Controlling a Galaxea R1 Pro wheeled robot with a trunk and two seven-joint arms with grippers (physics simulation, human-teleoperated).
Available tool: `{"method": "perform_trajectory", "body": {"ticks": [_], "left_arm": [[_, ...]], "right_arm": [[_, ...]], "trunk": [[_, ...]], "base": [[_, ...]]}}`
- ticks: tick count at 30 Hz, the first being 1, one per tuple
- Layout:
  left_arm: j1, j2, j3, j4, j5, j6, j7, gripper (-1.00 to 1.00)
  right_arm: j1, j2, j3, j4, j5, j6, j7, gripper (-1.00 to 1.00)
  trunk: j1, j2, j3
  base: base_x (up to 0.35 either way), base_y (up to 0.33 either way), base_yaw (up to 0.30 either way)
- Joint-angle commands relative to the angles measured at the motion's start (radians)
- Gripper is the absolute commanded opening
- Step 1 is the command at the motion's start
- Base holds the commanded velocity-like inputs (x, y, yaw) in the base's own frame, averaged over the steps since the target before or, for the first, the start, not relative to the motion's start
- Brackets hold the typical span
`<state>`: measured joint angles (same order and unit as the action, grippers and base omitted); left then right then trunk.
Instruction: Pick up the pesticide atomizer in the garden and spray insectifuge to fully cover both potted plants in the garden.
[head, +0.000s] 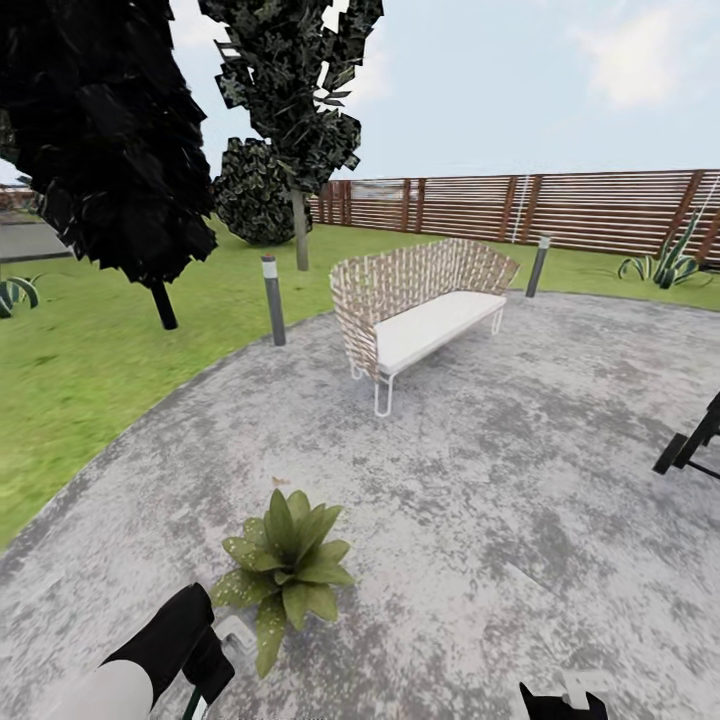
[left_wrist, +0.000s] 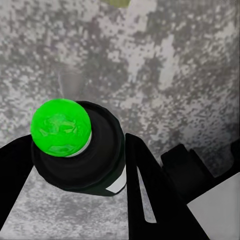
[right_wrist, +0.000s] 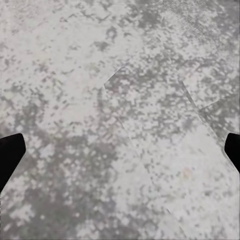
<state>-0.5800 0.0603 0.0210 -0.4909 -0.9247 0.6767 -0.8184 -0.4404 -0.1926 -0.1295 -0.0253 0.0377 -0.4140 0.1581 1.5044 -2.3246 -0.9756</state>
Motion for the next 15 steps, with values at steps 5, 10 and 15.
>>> {"method": "perform_trajectory", "body": {"ticks": [5,10,15], "left_arm": [[0.0,0.002,0.0,0.017,-0.014,0.003,-0.006,-1.0],[0.0,0.006,0.0,0.021,-0.016,0.003,-0.005,-1.0],[0.0,0.002,-0.001,0.02,-0.009,0.003,-0.005,-1.0]], "right_arm": [[0.0,0.0,-0.009,0.001,0.004,-0.003,0.006,1.0],[-0.001,-0.001,-0.009,0.001,0.004,-0.003,0.006,1.0],[-0.001,-0.001,-0.009,0.001,0.004,-0.003,0.006,1.0]], "trunk": [[0.0,0.0,-0.001],[0.0,0.0,-0.001],[0.0,0.0,-0.001]], "base": [[0.0,-0.021,0.275],[0.0,-0.001,0.234],[0.0,0.0,0.027]]}}
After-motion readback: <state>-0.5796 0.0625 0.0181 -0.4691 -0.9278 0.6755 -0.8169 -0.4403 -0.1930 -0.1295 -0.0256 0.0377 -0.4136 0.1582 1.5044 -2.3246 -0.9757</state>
